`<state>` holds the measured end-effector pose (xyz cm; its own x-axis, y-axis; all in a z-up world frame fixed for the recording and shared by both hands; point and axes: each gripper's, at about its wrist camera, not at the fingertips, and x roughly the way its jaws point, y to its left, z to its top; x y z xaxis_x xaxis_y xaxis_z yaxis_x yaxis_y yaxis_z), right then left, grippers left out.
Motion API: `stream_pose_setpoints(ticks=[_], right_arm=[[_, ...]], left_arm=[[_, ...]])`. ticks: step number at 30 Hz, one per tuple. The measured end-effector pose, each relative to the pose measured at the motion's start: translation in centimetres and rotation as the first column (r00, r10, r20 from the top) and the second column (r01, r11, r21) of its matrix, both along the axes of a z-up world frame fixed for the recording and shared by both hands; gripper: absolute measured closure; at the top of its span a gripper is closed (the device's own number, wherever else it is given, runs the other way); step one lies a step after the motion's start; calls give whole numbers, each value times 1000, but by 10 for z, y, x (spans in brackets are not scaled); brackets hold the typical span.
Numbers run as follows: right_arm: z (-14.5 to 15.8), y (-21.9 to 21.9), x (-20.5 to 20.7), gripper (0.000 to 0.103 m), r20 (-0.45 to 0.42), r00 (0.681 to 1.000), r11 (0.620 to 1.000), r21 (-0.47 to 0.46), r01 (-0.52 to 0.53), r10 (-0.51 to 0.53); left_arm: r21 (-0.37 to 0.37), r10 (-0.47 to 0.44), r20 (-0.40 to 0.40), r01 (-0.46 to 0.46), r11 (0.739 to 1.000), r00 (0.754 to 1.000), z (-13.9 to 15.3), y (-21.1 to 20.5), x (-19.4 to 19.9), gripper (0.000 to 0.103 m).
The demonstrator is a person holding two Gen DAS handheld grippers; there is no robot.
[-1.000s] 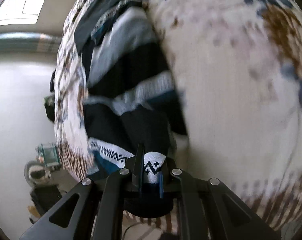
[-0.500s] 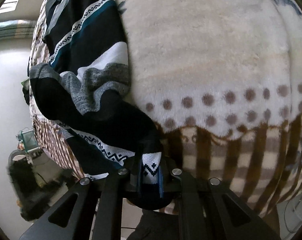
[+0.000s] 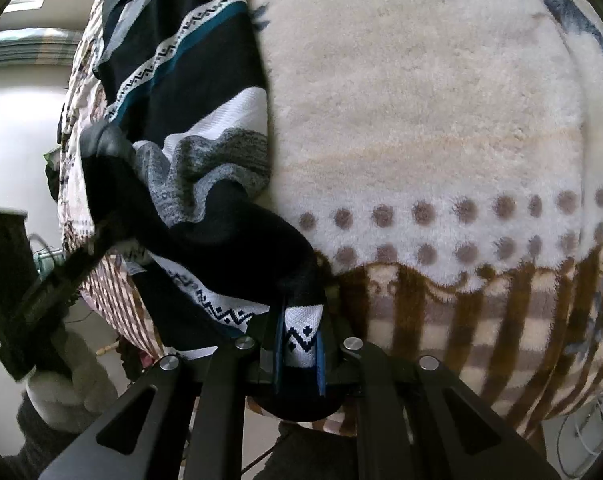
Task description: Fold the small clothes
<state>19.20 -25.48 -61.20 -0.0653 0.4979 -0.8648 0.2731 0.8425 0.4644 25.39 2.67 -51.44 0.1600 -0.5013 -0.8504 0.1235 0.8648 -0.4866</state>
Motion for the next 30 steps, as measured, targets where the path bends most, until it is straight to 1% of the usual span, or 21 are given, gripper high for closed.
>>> stream_pose_setpoints(ticks=[2,3,5,6,7,8,10,11,12,14,15,16,18,19,20,21,23,24,26,28,30], right_arm=[[5,-2,-3,92,14,1000,1000,6,-7,7],[6,-1,-5,92,20,1000,1000,7,-13,13],[9,0,-8,92,29,999,1000,11,-24,24],[11,1,-10,92,32,999,999,21,-30,29],[12,2,-10,92,34,999,999,28,-35,34],[13,4,-12,92,33,998,998,36,-48,47],[11,7,-15,81,10,997,996,39,-77,77],[9,8,-17,70,-11,996,996,28,-90,91],[6,9,-19,63,-27,995,995,19,-95,96],[6,5,-23,62,-41,995,995,34,-89,90],[7,1,-24,62,-45,996,996,43,-80,82],[8,-3,-27,60,-51,996,996,54,-65,68],[11,-14,-29,59,-39,999,995,94,-32,36],[12,-19,-31,59,-29,999,993,120,-15,19],[11,-22,-32,59,-24,1000,991,134,-15,18],[10,-22,-33,59,-24,999,990,140,-22,25],[9,-14,-34,59,-36,995,985,143,-91,98],[9,-8,-36,59,-41,988,981,130,-143,150],[9,-4,-39,59,-40,984,978,128,-166,172],[6,-1,-40,59,-56,987,979,153,-138,148],[2,-6,-41,59,-82,993,984,165,-67,82]], left_arm=[[-8,76,-52,-77,997,996,12,15,-19,97],[-37,150,-114,-155,987,982,14,29,-34,97],[-91,270,-237,-298,950,933,11,51,-58,97],[-98,318,-291,-359,928,902,7,60,-71,97],[-93,345,-331,-394,915,878,3,66,-81,97],[-83,363,-354,-416,905,862,-4,70,-90,97],[-42,384,-368,-428,903,847,-15,73,-99,97],[-26,382,-367,-420,907,848,-20,73,-100,96],[-13,375,-365,-407,913,852,-24,72,-100,96],[-3,363,-354,-389,921,862,-26,68,-95,93],[-28,362,-355,-397,917,862,-27,68,-93,93],[-69,367,-360,-417,906,858,-27,70,-92,92],[-119,392,-351,-456,882,851,-25,76,-93,83],[-125,408,-340,-470,874,847,-24,79,-96,76],[-123,423,-332,-483,867,843,-24,83,-98,72],[-121,435,-328,-494,861,839,-24,86,-102,72],[-119,445,-328,-504,856,833,-25,92,-107,71],[-119,447,-329,-506,854,832,-26,93,-110,70],[-138,439,-325,-501,854,838,-27,90,-114,64],[-150,418,-322,-482,863,849,-31,83,-115,58],[-174,383,-325,-453,874,865,-39,69,-111,58]])
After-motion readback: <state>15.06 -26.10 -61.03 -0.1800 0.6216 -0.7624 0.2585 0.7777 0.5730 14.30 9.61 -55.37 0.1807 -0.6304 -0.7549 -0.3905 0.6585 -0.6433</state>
